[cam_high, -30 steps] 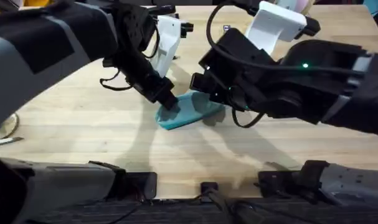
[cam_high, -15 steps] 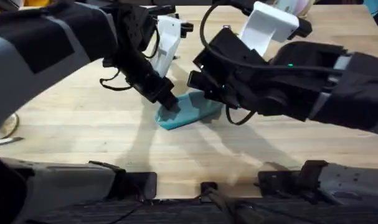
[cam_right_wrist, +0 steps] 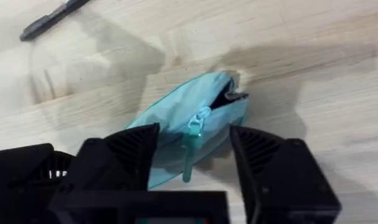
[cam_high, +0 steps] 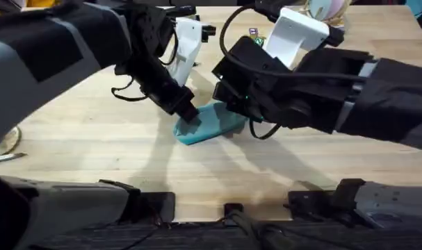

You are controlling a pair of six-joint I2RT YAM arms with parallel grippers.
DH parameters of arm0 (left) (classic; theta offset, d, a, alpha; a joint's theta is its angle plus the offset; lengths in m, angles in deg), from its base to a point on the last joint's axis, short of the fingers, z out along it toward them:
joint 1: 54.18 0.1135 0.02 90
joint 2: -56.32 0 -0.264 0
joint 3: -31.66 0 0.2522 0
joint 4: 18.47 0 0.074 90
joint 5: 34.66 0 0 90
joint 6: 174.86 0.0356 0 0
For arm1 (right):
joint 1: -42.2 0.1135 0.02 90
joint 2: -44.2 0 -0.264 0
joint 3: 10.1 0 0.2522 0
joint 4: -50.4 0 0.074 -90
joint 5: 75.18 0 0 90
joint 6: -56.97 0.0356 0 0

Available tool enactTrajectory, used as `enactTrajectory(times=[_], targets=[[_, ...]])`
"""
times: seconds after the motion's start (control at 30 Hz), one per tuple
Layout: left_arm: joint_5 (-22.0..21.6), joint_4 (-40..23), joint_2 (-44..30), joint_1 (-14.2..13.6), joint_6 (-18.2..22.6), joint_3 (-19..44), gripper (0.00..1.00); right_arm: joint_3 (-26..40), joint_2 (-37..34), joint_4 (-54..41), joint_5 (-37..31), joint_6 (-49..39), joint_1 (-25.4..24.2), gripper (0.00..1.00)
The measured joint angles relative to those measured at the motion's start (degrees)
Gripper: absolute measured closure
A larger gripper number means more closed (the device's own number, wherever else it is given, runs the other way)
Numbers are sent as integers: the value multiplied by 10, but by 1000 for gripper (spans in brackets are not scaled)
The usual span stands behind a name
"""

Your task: Unzip the bag, pick up the pens from the table one at a time and place them inside, then zip the bag closed.

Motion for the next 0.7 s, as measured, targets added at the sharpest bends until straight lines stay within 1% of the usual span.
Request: enactTrajectory(times=[0.1,0.17,0.37,0.43,0.7], targets=[[0,0,0,0,0,0,958,0,0,0,0,0,0,417],[1,0,0,0,0,0,958,0,0,0,0,1,0,469],[2,0,0,0,0,0,958,0,0,0,1,2,0,556],[2,0,0,0,0,0,958,0,0,0,1,2,0,576],[4,-1,0,0,0,0,958,0,9,-14,3,6,0,590]])
